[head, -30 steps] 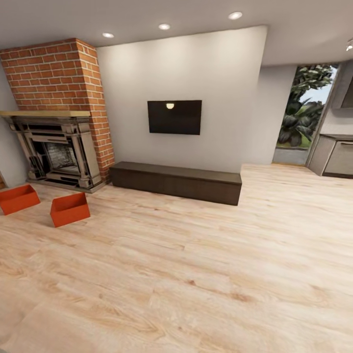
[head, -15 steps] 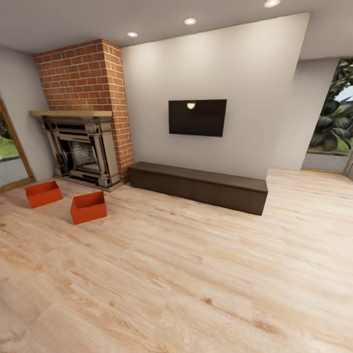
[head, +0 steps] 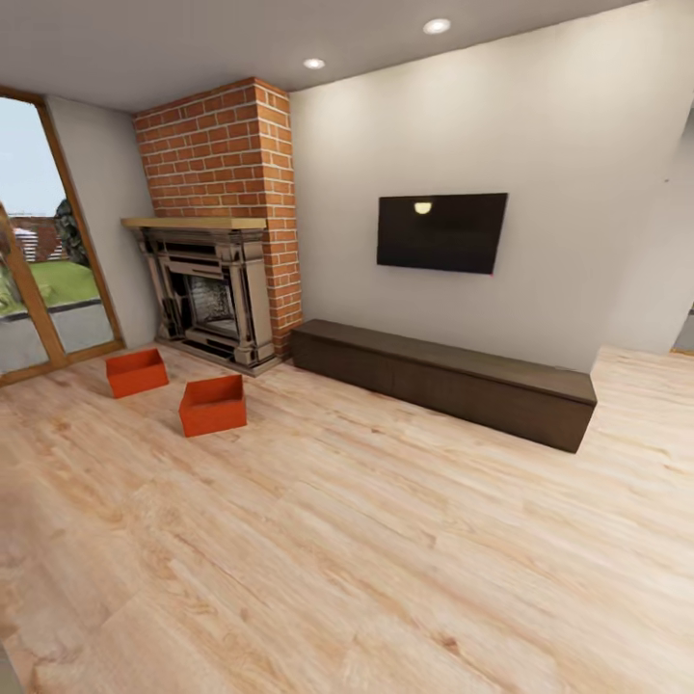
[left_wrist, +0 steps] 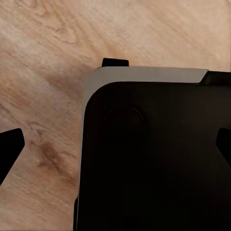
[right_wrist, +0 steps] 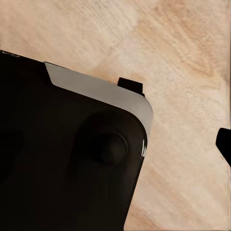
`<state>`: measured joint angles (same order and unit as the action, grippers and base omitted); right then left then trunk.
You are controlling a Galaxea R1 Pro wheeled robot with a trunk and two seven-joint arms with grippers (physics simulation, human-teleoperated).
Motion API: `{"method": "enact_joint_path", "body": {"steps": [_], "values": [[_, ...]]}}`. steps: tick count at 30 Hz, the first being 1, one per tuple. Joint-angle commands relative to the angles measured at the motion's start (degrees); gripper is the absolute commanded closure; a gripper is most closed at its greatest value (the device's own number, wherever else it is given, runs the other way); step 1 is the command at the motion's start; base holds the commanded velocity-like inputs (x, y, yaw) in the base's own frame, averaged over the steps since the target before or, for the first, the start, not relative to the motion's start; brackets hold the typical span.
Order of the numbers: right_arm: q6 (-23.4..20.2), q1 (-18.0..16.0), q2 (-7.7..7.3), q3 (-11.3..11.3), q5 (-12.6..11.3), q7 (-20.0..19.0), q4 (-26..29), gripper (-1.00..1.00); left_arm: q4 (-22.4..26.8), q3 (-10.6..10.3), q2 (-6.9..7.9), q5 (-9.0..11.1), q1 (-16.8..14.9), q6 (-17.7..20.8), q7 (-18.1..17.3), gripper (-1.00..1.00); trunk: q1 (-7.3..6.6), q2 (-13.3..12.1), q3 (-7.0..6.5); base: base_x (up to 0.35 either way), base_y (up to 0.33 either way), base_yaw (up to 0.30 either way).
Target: Move the two storage containers from the living room to the garage. In the garage, place one container on the floor and stack the other container on top of it (either order is fine).
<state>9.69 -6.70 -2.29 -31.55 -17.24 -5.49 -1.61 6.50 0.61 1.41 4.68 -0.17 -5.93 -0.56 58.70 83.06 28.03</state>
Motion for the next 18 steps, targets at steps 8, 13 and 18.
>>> {"method": "enact_joint_path", "body": {"steps": [8,13,18], "values": [[0.33,-0.06,0.01,-0.36,-0.61,-0.33,-0.16,-1.00,0.00,0.00,0.00,0.49,-0.02,-0.13,-0.06,-1.00,0.03,0.02,0.05,0.322,0.000,0.270],[0.33,-0.06,0.00,-0.36,-0.61,-0.37,-0.17,-1.00,0.00,0.00,0.00,0.49,-0.02,-0.13,-0.06,-1.00,0.03,0.02,0.05,0.322,0.000,0.167],[0.33,-0.06,0.01,-0.36,-0.61,-0.38,-0.18,-1.00,0.00,0.02,0.00,0.45,-0.02,-0.13,-0.06,-1.00,0.03,0.02,0.05,0.322,0.000,0.015]]}}
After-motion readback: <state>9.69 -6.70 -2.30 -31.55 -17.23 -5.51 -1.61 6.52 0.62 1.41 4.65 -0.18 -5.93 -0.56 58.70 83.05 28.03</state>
